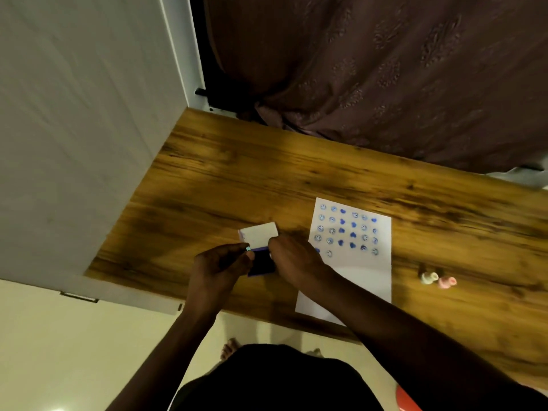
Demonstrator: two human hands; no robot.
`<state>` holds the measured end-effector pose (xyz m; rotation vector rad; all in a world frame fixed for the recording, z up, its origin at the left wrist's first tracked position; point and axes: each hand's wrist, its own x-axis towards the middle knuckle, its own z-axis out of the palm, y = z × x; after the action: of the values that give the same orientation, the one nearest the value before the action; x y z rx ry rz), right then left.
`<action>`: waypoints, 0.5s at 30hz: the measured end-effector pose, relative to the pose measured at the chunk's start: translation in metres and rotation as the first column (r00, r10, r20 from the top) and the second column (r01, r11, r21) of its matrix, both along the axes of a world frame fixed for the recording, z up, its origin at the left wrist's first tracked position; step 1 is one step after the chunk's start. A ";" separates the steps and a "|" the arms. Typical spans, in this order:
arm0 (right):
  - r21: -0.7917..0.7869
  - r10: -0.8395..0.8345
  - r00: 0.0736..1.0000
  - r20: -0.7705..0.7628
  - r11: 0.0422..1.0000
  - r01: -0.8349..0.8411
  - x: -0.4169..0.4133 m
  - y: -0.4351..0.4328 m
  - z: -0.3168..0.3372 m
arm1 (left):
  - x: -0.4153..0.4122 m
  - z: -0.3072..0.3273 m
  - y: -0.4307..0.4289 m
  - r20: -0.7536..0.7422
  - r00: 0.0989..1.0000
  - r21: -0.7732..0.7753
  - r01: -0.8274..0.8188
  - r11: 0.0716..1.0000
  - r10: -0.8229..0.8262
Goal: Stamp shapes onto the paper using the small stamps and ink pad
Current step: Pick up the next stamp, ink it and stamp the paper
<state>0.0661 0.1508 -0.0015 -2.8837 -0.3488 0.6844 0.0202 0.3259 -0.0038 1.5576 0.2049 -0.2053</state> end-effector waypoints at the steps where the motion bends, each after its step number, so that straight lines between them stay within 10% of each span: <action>1: 0.024 -0.032 0.999 0.019 0.999 0.031 0.000 -0.001 -0.001 | -0.001 -0.001 -0.001 -0.003 1.000 0.000 -0.013 1.000 0.013; 8: 0.275 -0.298 0.944 0.141 0.928 0.252 -0.002 -0.048 0.017 | -0.001 -0.009 -0.010 -0.024 0.999 0.001 0.043 0.999 -0.043; 15: 0.096 -0.459 0.869 0.182 0.888 0.449 -0.017 -0.132 0.005 | -0.005 -0.008 -0.033 -0.041 0.997 0.012 0.063 0.998 -0.063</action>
<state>0.0487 0.0192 0.0032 -2.8263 0.2893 0.2966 0.0152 0.2925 -0.0119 1.5750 0.1896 -0.2861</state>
